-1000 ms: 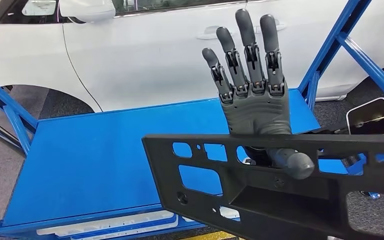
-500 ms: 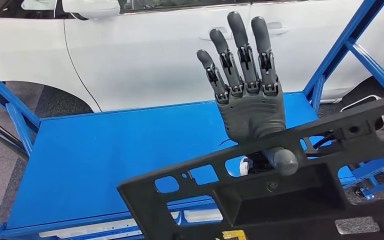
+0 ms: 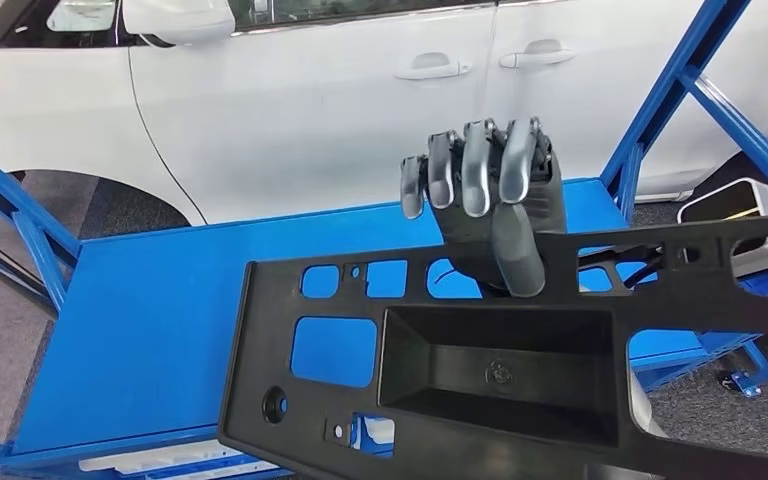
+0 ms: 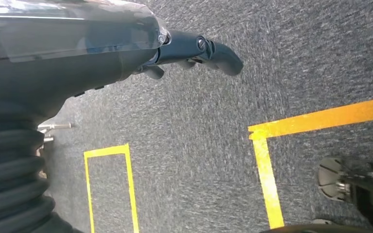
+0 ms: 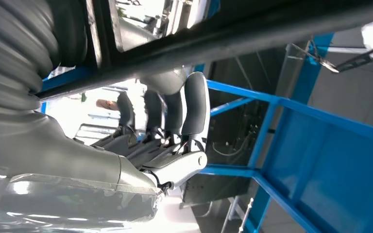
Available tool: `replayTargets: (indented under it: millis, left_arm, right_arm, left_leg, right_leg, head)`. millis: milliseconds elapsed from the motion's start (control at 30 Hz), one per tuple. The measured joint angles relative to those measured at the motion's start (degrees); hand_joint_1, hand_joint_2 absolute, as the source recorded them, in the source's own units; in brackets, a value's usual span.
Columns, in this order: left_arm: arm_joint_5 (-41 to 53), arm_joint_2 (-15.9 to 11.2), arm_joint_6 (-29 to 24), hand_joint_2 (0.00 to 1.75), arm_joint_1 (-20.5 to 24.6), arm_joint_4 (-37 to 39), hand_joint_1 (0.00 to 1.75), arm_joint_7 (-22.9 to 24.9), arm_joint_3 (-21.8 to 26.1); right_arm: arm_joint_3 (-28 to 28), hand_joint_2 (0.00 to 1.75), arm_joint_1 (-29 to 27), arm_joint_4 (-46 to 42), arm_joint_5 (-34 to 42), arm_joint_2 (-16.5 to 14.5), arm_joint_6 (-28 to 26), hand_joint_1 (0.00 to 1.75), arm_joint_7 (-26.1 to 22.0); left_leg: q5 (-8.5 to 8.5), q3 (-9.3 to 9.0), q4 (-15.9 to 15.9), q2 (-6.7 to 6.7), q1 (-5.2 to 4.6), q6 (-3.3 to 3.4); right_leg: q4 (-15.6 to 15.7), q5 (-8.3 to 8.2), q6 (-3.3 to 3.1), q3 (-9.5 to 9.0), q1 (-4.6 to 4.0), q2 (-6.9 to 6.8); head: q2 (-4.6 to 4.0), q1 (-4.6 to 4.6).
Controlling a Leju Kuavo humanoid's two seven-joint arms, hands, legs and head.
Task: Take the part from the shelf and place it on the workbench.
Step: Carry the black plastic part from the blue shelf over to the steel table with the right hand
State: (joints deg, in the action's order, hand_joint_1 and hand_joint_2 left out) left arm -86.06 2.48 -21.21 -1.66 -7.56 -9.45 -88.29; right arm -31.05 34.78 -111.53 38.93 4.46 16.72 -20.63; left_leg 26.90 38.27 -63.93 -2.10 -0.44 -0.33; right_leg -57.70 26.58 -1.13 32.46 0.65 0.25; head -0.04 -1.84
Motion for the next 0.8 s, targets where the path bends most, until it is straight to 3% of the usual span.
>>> replayTargets:
  millis: [67, 100, 133, 167, 233, 300, 400, 467, 567, 600, 633, 667, 733, 800]
  left_arm:
    - [-0.12, -0.01, -0.04, 0.00, 0.17, 0.00, 0.00, -0.19, 0.21]
    - [-0.16, -0.01, -0.07, 0.00, 0.24, 0.00, 0.00, -0.27, 0.30]
    - [-0.19, -0.01, -0.11, 0.00, 0.28, 0.00, 0.00, -0.34, 0.37]
    - [-0.20, -0.01, -0.15, 0.00, 0.25, 0.00, 0.00, -0.36, 0.43]
    - [-0.18, -0.01, -0.21, 0.00, -0.03, 0.00, 0.00, -0.34, 0.47]
    - [-0.14, -0.01, -0.22, 0.00, -0.29, 0.00, 0.00, -0.31, 0.47]
    - [-0.09, 0.00, -0.23, 0.00, -0.30, 0.00, 0.00, -0.29, 0.47]
    - [-0.07, 0.03, -0.23, 0.00, -0.29, 0.00, 0.00, -0.28, 0.47]
    - [-0.05, 0.05, -0.23, 0.00, -0.29, 0.00, 0.00, -0.27, 0.47]
    - [-0.05, 0.05, -0.23, 0.00, -0.28, 0.00, 0.00, -0.27, 0.47]
    - [-0.05, 0.06, -0.23, 0.00, -0.28, 0.00, 0.00, -0.28, 0.47]
    - [-0.05, 0.07, -0.23, 0.00, -0.28, 0.00, 0.00, -0.29, 0.47]
    - [-0.08, 0.18, -0.22, 0.00, -0.28, -0.01, 0.00, -0.32, 0.47]
    - [-0.15, 0.34, -0.20, 0.00, -0.28, -0.04, 0.00, -0.35, 0.50]
  right_arm:
    - [-0.05, 1.75, 0.08, 0.19, 0.06, -0.11, -0.03, 1.75, 0.06]
    - [-0.08, 1.75, 0.11, 0.32, 0.12, -0.11, -0.05, 1.75, 0.10]
    - [-0.11, 1.75, 0.18, 0.46, 0.21, -0.11, -0.11, 1.75, 0.14]
    - [-0.13, 1.75, 0.31, 0.57, 0.31, -0.11, -0.19, 1.75, 0.17]
    - [-0.14, 1.75, 0.74, 0.71, 0.52, -0.22, -0.46, 1.75, 0.26]
    - [-0.15, 1.75, 1.17, 0.75, 0.69, -0.37, -0.82, 1.75, 0.38]
    - [-0.20, 1.75, 1.30, 0.75, 0.80, -0.45, -1.35, 1.75, 0.52]
    - [-0.21, 1.75, 1.19, 0.75, 0.77, -0.44, -1.36, 1.75, 0.17]
    - [-0.22, 1.75, 0.20, 0.75, 0.48, -0.39, -1.08, 1.75, -0.87]
    - [-0.23, 1.75, -0.32, 0.75, 0.31, -0.35, -0.92, 1.75, -1.19]
    - [-0.25, 1.75, -0.83, 0.75, 0.09, -0.30, -0.68, 1.75, -1.54]
    - [-0.25, 1.75, -1.30, 0.75, -0.17, -0.25, -0.40, 1.75, -1.93]
    - [-0.25, 1.75, -2.02, 0.75, -0.77, -0.18, 0.29, 1.75, -2.72]
    - [-0.25, 1.75, -2.58, 0.74, -1.25, -0.17, 0.84, 1.75, -3.30]
  left_leg:
    - [3.60, 3.65, -7.92, 0.04, 0.30, -0.62]
    - [4.23, 4.87, -10.48, 0.05, 0.38, -0.81]
    - [3.81, 5.12, -11.02, 0.06, 0.44, -0.93]
    - [2.39, 4.20, -9.18, 0.07, 0.51, -0.95]
    - [-1.28, 0.10, -1.04, 0.34, 0.57, -0.76]
    - [-3.09, -2.80, 4.70, 0.57, 0.51, -0.03]
    - [-3.25, -3.16, 5.69, 0.40, 0.40, 1.24]
    - [-3.43, -3.18, 6.04, 0.47, 0.49, 1.94]
    - [-3.42, -3.09, 6.13, 0.67, 0.43, 2.63]
    - [-3.39, -3.06, 6.08, 0.67, 0.36, 2.69]
    - [-3.36, -3.03, 6.00, 0.65, 0.28, 2.73]
    - [-3.34, -3.03, 5.91, 0.61, 0.21, 2.74]
    - [-3.28, -3.07, 5.77, 0.52, 0.07, 2.68]
    - [-3.19, -3.03, 5.58, 0.37, -0.11, 2.35]
  right_leg:
    - [0.00, -0.05, -0.08, 0.01, 0.04, -0.09]
    - [-0.01, -0.04, -0.07, -0.01, 0.04, -0.12]
    - [-0.02, -0.02, -0.05, -0.07, 0.04, -0.11]
    - [-0.02, 0.02, 0.01, -0.17, 0.05, -0.05]
    - [-0.04, 0.20, 0.29, -0.42, 0.01, 0.16]
    - [-0.15, 0.46, 0.81, -0.46, -0.25, 0.40]
    - [-0.26, 0.76, 1.80, -0.32, -0.31, 0.50]
    - [-2.08, 2.11, 2.39, 0.39, -0.24, 0.43]
    - [-12.20, 7.37, 2.76, 5.19, -0.24, 0.32]
    - [-15.21, 8.31, 2.77, 6.72, -0.24, 0.32]
    - [-16.35, 8.17, 2.71, 7.39, -0.27, 0.32]
    - [-15.31, 6.98, 2.55, 7.01, -0.31, 0.32]
    - [-7.88, 3.09, 1.86, 3.62, -0.54, 0.35]
    - [-1.77, 0.77, 1.23, 0.92, -0.86, 0.44]
  head:
    - [0.00, 0.00]
    - [0.00, 0.00]
    - [0.00, 0.00]
    - [0.00, 0.00]
    - [0.00, 0.00]
    - [0.00, 0.00]
    - [0.00, 0.00]
    - [0.00, 0.01]
    - [0.00, 0.00]
    - [0.00, 0.00]
    - [0.00, 0.00]
    - [0.00, 0.00]
    - [0.00, 0.00]
    - [0.00, 0.00]
